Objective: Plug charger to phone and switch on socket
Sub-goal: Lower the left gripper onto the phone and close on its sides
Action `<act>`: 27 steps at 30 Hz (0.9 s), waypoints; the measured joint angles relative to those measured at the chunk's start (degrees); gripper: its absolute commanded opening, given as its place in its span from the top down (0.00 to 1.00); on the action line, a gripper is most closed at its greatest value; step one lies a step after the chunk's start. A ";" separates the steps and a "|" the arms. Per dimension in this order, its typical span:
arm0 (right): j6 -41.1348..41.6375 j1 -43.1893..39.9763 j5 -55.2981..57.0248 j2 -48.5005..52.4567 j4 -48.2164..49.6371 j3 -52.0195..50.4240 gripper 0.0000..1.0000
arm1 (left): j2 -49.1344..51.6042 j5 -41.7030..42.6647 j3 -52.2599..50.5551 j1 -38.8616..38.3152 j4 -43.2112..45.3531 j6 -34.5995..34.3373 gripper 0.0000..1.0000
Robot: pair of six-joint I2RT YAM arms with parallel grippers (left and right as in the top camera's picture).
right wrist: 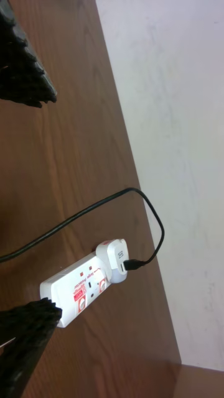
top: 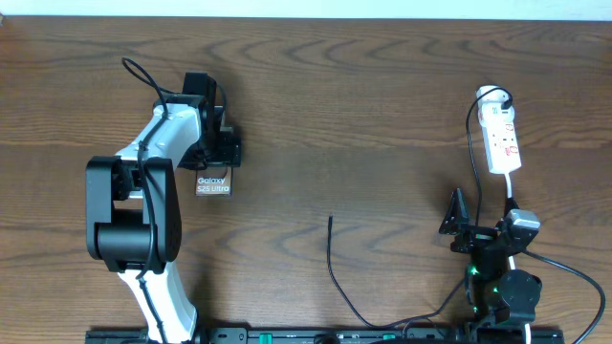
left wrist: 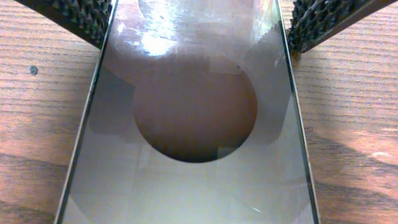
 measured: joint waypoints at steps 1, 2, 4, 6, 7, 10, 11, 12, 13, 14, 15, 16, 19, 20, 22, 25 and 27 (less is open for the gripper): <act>0.00 0.00 0.00 0.00 0.00 0.00 0.01 | 0.00 0.00 0.00 0.00 -0.02 0.00 0.15; 0.00 0.00 0.00 0.00 0.00 0.00 0.01 | 0.00 0.00 0.00 0.00 -0.02 0.00 0.16; 0.00 0.00 0.00 0.00 0.00 0.00 0.01 | 0.00 0.00 0.00 0.00 -0.04 0.00 0.16; 0.00 0.00 0.00 0.00 0.00 0.00 0.01 | 0.00 0.02 0.00 0.00 -0.04 0.00 0.16; 0.00 0.00 0.00 0.00 0.00 0.00 0.01 | 0.00 0.00 0.00 0.00 -0.04 0.00 0.16; 0.00 0.00 0.00 0.00 0.00 0.00 0.01 | 0.00 0.02 0.00 0.00 -0.04 0.00 0.16; 0.00 0.00 0.00 0.00 0.00 0.00 0.01 | 0.00 0.02 0.00 0.00 -0.04 0.00 0.16; 0.00 0.00 0.00 0.00 0.00 0.00 0.01 | 0.00 0.02 0.00 0.00 -0.04 0.00 0.17; 0.00 0.00 0.00 0.00 0.00 0.00 0.01 | 0.00 0.02 0.00 0.00 -0.04 0.00 0.17; 0.00 0.00 0.00 0.00 0.00 0.00 0.01 | 0.00 0.00 0.00 0.00 -0.04 0.00 0.17; 0.00 0.00 0.00 0.00 0.00 0.00 0.01 | 0.00 0.02 0.00 0.00 -0.04 0.00 0.17; 0.00 0.00 0.00 0.00 0.00 0.00 0.01 | 0.00 0.00 0.00 0.00 -0.04 0.00 0.18; 0.00 0.00 0.00 0.00 0.00 0.00 0.01 | 0.00 0.00 0.00 0.00 -0.04 0.00 0.20; 0.00 0.00 0.00 0.00 0.00 0.00 0.01 | 0.00 0.00 0.00 0.00 -0.04 0.00 0.20; 0.00 0.00 0.00 0.00 0.00 0.00 0.01 | 0.00 0.00 0.00 0.00 -0.04 0.02 0.21; 0.00 0.00 0.00 0.00 0.00 0.00 0.01 | 0.00 0.00 0.00 0.00 -0.04 0.00 0.21; 0.00 0.00 0.00 0.00 0.00 0.00 0.01 | 0.00 0.00 0.00 0.00 -0.04 0.00 0.22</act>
